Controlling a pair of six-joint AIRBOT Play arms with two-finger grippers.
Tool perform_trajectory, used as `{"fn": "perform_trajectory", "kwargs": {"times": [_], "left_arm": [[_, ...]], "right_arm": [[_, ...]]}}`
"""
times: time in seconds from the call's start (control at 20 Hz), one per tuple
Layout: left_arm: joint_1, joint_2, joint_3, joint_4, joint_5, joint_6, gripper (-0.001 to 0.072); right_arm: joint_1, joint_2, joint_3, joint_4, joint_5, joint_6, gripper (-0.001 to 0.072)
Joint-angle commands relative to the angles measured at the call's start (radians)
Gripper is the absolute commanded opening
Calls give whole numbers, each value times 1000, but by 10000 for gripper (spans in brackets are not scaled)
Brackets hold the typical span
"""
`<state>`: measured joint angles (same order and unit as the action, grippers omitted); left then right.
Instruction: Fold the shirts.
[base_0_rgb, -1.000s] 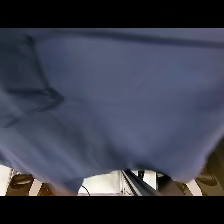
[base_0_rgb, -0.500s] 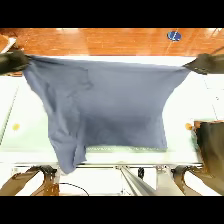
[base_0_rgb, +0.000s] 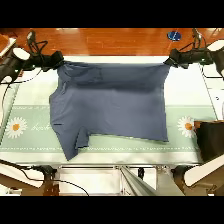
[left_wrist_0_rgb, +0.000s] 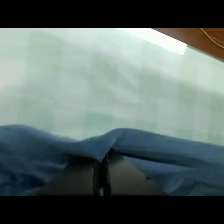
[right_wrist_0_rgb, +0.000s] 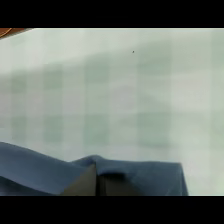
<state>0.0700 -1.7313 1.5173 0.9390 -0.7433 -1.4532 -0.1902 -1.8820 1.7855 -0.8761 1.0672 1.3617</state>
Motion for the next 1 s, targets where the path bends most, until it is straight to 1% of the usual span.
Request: {"fn": "perform_trajectory", "kwargs": {"times": [0.0, 0.05, 0.15, 0.2, 0.3, 0.35, 0.4, 0.45, 0.5, 0.7, 0.8, 0.95], "left_arm": [[8, -79, 57, -35, -46, 1, 19], [21, -77, 74, -42, -82, 1, 19], [52, -75, 134, -49, -234, 6, 19], [69, -75, 171, -49, -352, 37, 19], [96, -71, 206, -39, -583, 123, 19], [103, -70, 204, -5, -675, 141, 19], [104, -71, 195, 65, -746, 141, 18], [101, -71, 174, 116, -772, 140, 18], [100, -71, 141, 137, -776, 140, 18], [100, -74, 3, 143, -768, 145, 19], [100, -74, -28, 174, -767, 145, 18], [100, -74, -31, 191, -764, 143, 19]], "right_arm": [[0, -101, 81, 7, 6, 50, 22], [0, -98, 82, 10, 26, 48, 22], [-7, -92, 109, 7, 147, 10, 22], [-11, -86, 125, 5, 217, -15, 22], [-22, -59, 139, 3, 354, -51, 23], [-27, -41, 137, -8, 386, -65, 22], [-32, -18, 120, -28, 384, -53, 22], [-33, -3, 102, -47, 386, -40, 22], [-33, 4, 82, -75, 401, -30, 22], [2, 3, -67, -176, 457, -4, 22], [20, 2, -141, -212, 458, -1, 22], [30, -2, -206, -218, 422, 20, 25]]}}
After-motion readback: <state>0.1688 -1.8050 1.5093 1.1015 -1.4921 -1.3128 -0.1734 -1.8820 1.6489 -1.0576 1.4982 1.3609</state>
